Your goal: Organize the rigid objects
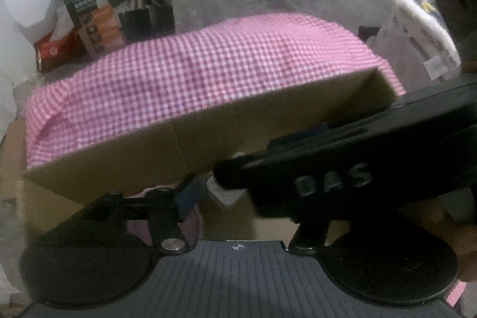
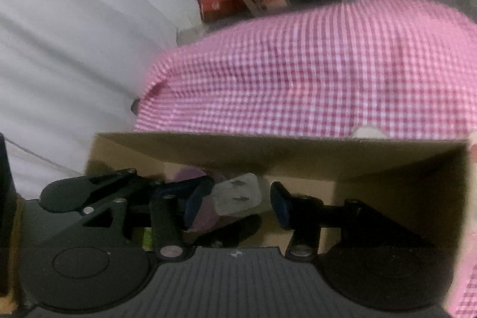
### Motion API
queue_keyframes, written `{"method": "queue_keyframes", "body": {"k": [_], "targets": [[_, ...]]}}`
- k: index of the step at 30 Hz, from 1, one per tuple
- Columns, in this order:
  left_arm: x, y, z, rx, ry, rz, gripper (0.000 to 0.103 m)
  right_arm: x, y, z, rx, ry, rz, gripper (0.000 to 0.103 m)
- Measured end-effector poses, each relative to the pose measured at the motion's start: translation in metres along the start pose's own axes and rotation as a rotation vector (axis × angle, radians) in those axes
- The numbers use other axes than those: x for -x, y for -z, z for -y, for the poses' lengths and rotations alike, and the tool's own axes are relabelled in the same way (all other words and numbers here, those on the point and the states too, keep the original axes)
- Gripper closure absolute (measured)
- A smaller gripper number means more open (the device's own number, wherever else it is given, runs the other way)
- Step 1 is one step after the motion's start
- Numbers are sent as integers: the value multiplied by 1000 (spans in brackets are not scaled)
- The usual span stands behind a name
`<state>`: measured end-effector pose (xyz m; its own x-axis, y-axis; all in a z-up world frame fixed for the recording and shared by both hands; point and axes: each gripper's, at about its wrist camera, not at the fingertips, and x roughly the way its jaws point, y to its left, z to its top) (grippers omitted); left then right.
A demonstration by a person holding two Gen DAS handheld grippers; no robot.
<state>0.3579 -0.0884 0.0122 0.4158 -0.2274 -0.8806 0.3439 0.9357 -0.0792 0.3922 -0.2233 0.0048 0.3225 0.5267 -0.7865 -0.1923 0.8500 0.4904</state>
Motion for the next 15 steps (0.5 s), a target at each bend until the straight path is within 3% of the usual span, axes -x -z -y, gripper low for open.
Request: {"method": "queue_keyframes", "body": {"k": [7,15], "targets": [[67,10,7,14,5,84,22,89,29,-26,63,-28,205,49],[162,58,19,-16,24,239,15,191,108,-49,108,-98,405,49]]}}
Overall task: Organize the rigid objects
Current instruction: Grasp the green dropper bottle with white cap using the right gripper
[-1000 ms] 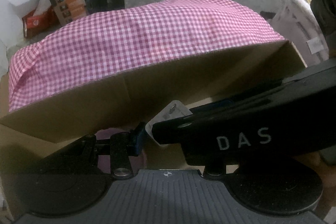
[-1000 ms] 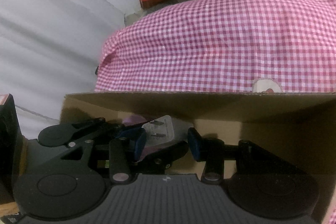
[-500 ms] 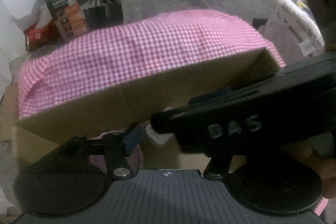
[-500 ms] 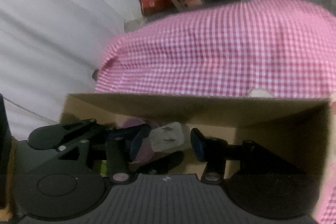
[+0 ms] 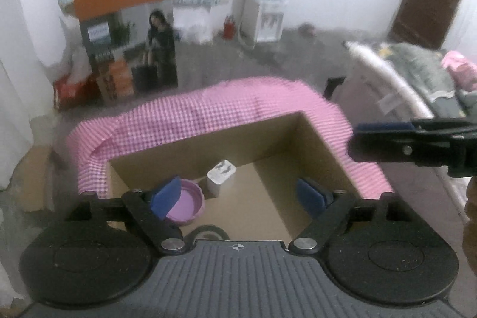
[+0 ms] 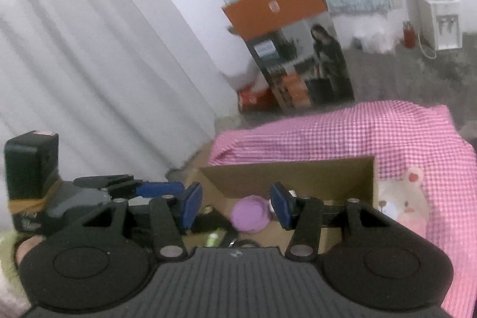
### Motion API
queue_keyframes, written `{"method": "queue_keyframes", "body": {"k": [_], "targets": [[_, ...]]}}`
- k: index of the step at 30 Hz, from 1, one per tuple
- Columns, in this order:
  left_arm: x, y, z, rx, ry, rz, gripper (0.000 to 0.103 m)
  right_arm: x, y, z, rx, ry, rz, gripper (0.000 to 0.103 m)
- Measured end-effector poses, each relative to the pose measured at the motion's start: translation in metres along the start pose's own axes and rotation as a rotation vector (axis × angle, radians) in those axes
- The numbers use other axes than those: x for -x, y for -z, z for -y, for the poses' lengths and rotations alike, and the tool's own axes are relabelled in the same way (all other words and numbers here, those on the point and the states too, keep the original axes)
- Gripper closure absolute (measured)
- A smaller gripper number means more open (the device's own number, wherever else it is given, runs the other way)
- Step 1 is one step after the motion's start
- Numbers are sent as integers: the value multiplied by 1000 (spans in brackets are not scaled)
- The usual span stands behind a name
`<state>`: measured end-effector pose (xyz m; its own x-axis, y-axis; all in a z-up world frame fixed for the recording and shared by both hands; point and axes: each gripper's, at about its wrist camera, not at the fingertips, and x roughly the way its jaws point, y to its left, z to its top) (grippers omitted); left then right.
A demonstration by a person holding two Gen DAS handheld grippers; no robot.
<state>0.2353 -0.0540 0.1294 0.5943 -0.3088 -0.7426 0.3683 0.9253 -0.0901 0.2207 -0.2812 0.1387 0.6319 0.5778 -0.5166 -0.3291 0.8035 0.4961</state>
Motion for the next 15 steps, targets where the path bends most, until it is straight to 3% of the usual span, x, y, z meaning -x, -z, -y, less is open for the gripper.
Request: {"method": "queue_keyframes", "body": {"k": [7,15], "targets": [[54,64,22,-55,64,122,2,75,66,-35,69,-22,78,43],[19,142,47,-39,92,119,1,71,134,-24,-18,3,30,43]]}}
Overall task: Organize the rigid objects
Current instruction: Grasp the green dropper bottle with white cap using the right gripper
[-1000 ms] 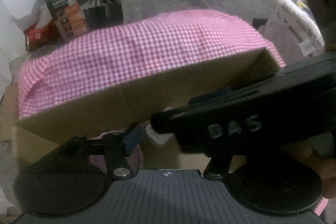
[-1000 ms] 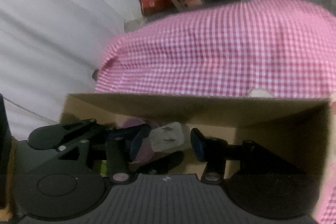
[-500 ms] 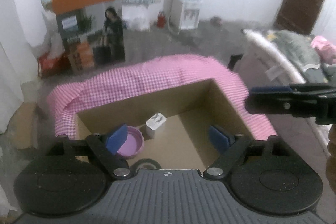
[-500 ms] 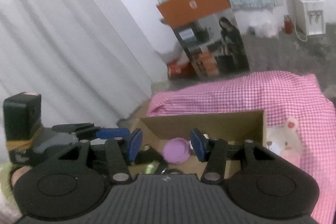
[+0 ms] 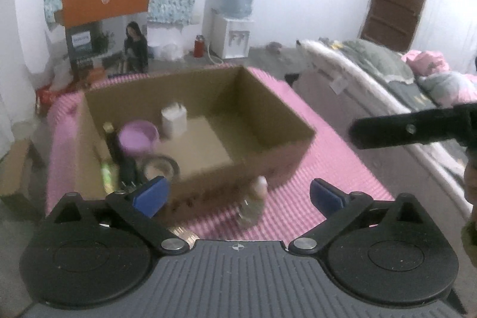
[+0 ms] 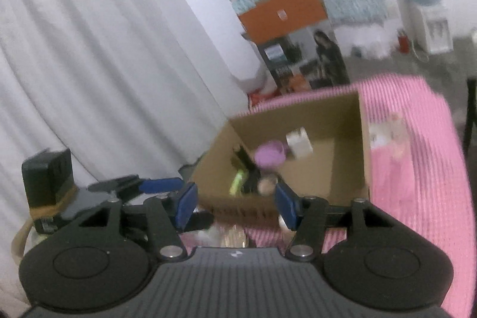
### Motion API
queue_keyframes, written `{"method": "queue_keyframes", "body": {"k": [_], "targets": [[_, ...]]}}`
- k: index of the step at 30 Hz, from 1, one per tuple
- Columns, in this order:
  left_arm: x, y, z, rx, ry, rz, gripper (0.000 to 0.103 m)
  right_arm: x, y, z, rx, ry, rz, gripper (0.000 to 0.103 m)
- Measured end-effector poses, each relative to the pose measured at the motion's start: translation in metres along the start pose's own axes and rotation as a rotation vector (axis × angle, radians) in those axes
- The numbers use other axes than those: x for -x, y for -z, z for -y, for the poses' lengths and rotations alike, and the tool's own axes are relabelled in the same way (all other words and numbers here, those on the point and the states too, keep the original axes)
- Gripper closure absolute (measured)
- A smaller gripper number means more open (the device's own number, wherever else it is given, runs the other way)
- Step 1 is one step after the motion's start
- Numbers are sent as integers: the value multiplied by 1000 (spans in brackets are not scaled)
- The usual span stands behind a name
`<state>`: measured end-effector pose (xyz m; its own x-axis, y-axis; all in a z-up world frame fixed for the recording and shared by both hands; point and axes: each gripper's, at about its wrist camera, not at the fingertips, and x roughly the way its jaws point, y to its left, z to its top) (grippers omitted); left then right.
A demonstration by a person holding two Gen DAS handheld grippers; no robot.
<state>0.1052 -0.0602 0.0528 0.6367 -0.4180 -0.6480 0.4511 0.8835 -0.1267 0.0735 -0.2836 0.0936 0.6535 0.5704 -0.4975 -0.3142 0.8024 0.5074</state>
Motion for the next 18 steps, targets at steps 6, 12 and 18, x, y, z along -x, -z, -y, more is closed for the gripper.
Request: {"method": "queue_keyframes", "body": {"k": [6,12,18], "targets": [[-30,28,32,-136,-38,31,3,-32,33,23,-66,52,-64,43],[-65,35,43,-216,-71,8,14,-64,42,26,-2,112,-100,50],[-84,39,32,-160,-65,-17,38,-88,38,28,46,120,-130,59]]}}
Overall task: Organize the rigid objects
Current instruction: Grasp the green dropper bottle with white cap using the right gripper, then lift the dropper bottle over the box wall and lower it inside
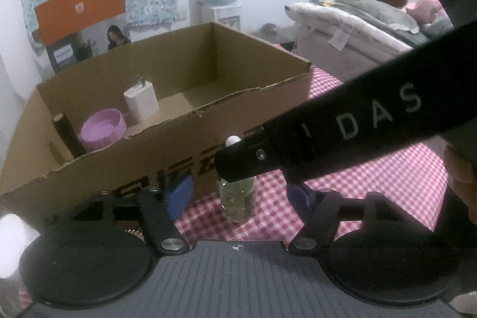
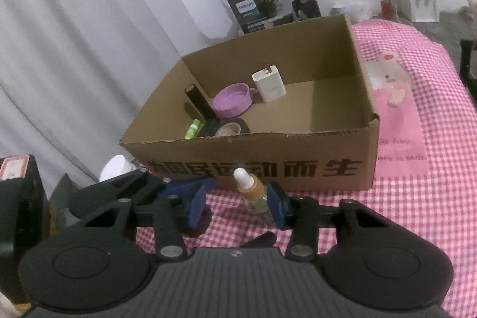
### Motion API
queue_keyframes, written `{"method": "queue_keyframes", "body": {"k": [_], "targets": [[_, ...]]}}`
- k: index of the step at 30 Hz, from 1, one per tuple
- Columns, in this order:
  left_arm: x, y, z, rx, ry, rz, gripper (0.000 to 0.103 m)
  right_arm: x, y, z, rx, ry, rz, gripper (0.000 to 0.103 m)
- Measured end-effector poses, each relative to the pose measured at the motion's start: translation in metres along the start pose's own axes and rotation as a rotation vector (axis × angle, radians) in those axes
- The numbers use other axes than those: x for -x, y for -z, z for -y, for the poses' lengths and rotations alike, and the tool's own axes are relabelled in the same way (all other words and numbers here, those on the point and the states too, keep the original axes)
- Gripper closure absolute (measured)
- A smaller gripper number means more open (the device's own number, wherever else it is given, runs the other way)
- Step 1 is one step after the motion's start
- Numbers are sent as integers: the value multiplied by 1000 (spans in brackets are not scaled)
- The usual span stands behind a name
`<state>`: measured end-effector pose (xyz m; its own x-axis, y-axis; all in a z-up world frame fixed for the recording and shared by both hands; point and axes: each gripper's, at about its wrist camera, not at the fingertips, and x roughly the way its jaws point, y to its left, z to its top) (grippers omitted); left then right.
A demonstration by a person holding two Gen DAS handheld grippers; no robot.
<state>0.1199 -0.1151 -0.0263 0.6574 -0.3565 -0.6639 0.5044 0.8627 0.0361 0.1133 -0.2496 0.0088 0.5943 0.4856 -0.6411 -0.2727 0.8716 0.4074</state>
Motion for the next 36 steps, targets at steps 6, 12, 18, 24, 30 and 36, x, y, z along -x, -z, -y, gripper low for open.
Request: {"method": "queue_keyframes", "body": {"k": [6,12,18,24,30,36], "targets": [[-5,1,-5,46,21,-8,60,-13,-6,1,24,9,-21,74],[-3,3,-6,77,56,-4,72,-14,-6,4,23,21,-28,80],[2,6,-2,99,106,-9,72,-2,1,6,7,26,-39,80],[9,9,9,93,150,-17,73,12,11,11,-27,31,-61,81],[8,13,15,55,141,2,71,16,15,9,-17,44,-67,78],[6,17,17,27,135,17,67,10,12,8,13,60,-80,64]]}}
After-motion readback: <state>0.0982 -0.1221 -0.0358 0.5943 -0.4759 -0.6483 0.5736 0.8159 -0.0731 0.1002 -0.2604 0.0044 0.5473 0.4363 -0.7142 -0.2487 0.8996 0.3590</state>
